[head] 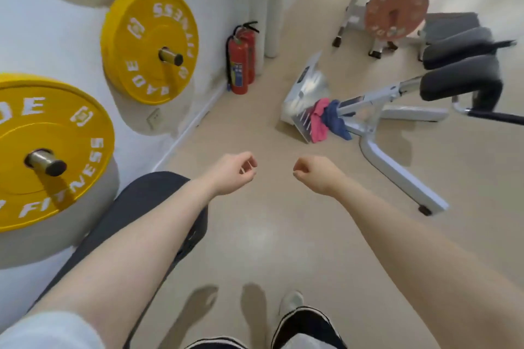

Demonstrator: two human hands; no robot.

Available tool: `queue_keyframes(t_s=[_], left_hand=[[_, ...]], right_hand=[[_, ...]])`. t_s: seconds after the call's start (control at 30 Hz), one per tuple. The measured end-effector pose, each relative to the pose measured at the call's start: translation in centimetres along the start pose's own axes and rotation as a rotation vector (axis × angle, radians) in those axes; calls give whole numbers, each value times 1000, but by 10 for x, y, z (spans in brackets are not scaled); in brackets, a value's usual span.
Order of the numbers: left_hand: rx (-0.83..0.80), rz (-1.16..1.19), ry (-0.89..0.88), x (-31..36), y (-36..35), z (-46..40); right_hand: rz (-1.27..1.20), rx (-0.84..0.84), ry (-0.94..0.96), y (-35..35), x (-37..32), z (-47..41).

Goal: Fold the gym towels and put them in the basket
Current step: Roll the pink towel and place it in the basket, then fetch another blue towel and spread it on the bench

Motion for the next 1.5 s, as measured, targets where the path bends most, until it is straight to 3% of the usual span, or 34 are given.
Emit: queue_keyframes(t_s=[0.17, 0.4, 0.7, 0.93, 1.17, 1.5], left_hand=[[-54, 15, -60, 91, -26, -97], [-48, 105, -127, 170, -28, -242], [-117, 129, -108, 201, -37, -539], [-184, 134, 4, 199, -24, -750], [-284, 68, 88, 155, -76, -909], [-69, 212, 371, -11, -266, -1087]], right_hand=[[-57, 43, -128, 80, 116, -11], [-100, 112, -214, 158, 225, -72], [-53, 57, -284, 264, 349, -307], [72, -187, -300, 319, 419, -495], [187, -401, -259, 262, 516, -650], [297, -342, -133, 96, 669, -880]])
Point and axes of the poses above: each hand's wrist, its own z-axis away from the middle knuckle, its own y-axis out of the back of the hand, x = y × z, the point moved 6 cm from there along -z, towards the middle knuckle, and after that the axes turned 4 degrees about -z, right-handed, at the moved point
